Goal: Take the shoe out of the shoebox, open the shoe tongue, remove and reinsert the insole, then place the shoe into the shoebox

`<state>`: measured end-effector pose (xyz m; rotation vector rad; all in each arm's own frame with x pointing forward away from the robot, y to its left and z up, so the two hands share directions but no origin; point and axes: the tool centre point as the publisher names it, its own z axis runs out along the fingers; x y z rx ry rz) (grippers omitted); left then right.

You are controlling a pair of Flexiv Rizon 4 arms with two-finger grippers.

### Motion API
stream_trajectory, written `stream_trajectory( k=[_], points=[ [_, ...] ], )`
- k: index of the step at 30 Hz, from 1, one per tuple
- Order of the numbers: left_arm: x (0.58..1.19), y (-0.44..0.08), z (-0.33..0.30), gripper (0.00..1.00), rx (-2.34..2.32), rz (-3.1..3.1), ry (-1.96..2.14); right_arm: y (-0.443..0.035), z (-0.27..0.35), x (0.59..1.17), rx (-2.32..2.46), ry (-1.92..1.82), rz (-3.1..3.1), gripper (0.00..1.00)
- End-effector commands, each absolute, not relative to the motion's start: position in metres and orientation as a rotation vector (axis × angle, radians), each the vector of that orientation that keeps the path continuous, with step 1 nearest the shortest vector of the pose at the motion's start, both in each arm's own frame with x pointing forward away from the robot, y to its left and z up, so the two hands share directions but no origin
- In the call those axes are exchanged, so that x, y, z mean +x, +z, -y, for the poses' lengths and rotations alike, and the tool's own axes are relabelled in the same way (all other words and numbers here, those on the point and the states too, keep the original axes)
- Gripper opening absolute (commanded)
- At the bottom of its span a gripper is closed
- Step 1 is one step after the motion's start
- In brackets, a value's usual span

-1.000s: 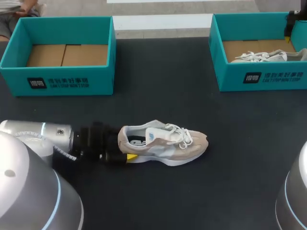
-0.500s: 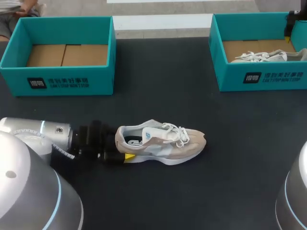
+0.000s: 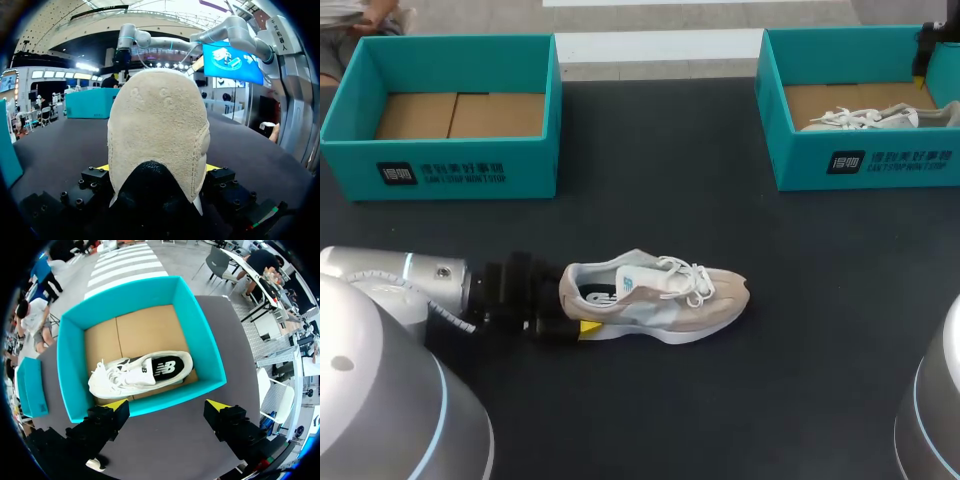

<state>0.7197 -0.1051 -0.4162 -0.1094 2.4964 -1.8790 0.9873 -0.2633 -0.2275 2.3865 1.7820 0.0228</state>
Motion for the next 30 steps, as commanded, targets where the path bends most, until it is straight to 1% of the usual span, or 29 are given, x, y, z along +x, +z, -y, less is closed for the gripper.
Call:
stream_trajectory(
  k=[1,7,15,18,20,22,23,30],
  points=[
    [0.717,-0.42,0.104,0.0,-0.112,-2.497,-1.875,-0.205,0.25,0.975,2.384,0.063,-1.788,1.0],
    [0.717,-0.42,0.104,0.0,-0.112,-2.497,-1.875,-0.188,0.202,0.952,2.334,0.031,-1.847,1.0],
    [0.717,-0.42,0.104,0.0,-0.112,-2.497,-1.875,-0.189,0.12,0.918,2.315,0.031,-1.835,1.0],
    [0.717,-0.42,0.104,0.0,-0.112,-2.497,-1.875,-0.189,0.094,0.902,2.38,0.143,-1.756,1.0],
    [0.717,-0.42,0.104,0.0,-0.112,-2.497,-1.875,-0.189,0.075,0.892,2.323,0.092,-1.807,1.0],
    [0.717,-0.42,0.104,0.0,-0.112,-2.497,-1.875,-0.19,0.065,0.88,2.346,0.121,-1.806,1.0],
    [0.717,-0.42,0.104,0.0,-0.112,-2.497,-1.875,-0.192,0.062,0.874,2.363,0.05,-1.809,1.0],
    [0.717,-0.42,0.104,0.0,-0.112,-2.497,-1.875,-0.192,0.062,0.874,2.363,0.05,-1.809,1.0]
  ],
)
